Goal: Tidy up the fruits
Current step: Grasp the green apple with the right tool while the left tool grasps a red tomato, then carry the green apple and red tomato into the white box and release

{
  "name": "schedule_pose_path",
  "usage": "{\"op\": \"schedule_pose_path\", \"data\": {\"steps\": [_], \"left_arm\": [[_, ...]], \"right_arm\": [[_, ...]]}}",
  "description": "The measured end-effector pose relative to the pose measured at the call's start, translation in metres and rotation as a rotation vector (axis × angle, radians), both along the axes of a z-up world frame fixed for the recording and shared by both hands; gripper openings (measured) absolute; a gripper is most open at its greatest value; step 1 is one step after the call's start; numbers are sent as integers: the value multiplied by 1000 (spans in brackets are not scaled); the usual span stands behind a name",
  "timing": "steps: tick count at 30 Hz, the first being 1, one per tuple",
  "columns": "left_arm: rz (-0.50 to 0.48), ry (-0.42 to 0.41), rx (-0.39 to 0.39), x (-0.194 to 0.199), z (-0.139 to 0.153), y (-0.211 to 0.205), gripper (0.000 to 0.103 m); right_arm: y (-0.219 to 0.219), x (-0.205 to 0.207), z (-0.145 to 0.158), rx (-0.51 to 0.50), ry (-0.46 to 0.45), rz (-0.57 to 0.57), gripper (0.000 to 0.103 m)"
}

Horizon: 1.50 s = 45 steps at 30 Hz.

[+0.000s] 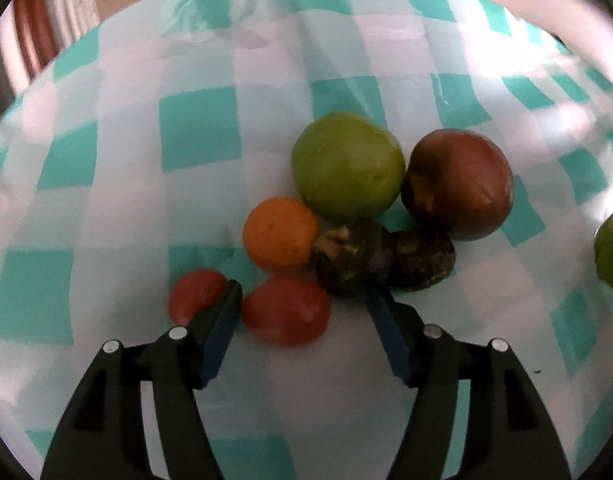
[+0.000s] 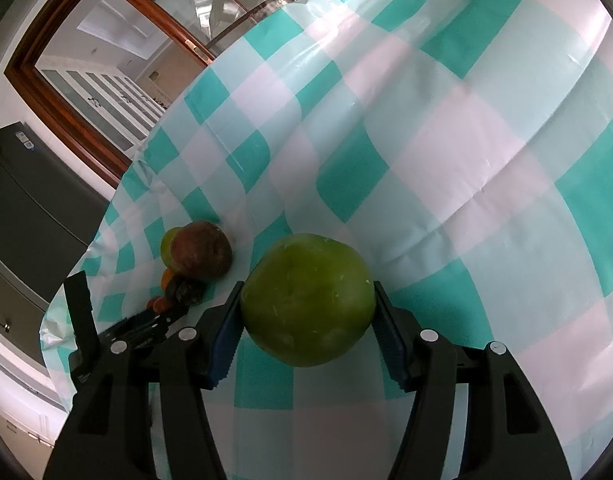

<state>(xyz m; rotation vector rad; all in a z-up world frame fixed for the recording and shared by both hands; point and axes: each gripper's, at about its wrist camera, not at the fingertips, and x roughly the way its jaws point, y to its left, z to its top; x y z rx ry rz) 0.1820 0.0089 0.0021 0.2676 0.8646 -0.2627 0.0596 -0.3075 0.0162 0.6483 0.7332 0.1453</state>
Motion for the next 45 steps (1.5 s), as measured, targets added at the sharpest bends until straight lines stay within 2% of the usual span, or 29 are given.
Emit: {"op": "schedule_pose_path", "data": {"steps": [5, 6, 8, 13, 19, 25, 29, 31, 35, 40, 43, 45], "left_arm": [[15, 11, -21, -6, 0, 5, 60], [23, 12, -28, -8, 0, 8, 56], [36, 16, -45, -19, 1, 13, 38], [86, 0, -72, -71, 4, 28, 38], [152, -51, -156, -144, 16, 45, 38], [176, -83, -176, -202, 31, 26, 38], [162, -101, -172, -251, 40, 28, 38], [173, -105, -194, -276, 43, 35, 38], [227, -111, -214, -318, 45, 58, 38], [282, -134, -185, -370, 45, 87, 38], [326, -144, -166, -397, 39, 108, 38], [358, -144, -163, -415, 33, 124, 38]], "right_arm": [[-2, 0, -1, 4, 0, -7, 60], [-2, 0, -1, 4, 0, -9, 60], [-1, 0, -1, 1, 1, -11, 60], [1, -1, 2, -19, -17, -10, 60], [2, -2, 3, -35, -34, -8, 60], [6, -3, 7, -58, -46, 11, 60], [12, -6, 8, -72, -14, 23, 60], [23, -27, 12, -107, -12, 10, 60], [64, -85, 22, -121, -38, 90, 60], [136, -160, 21, -210, -26, 266, 60], [168, -189, 22, -240, -41, 353, 60], [197, -206, 27, -300, -63, 431, 60]]}}
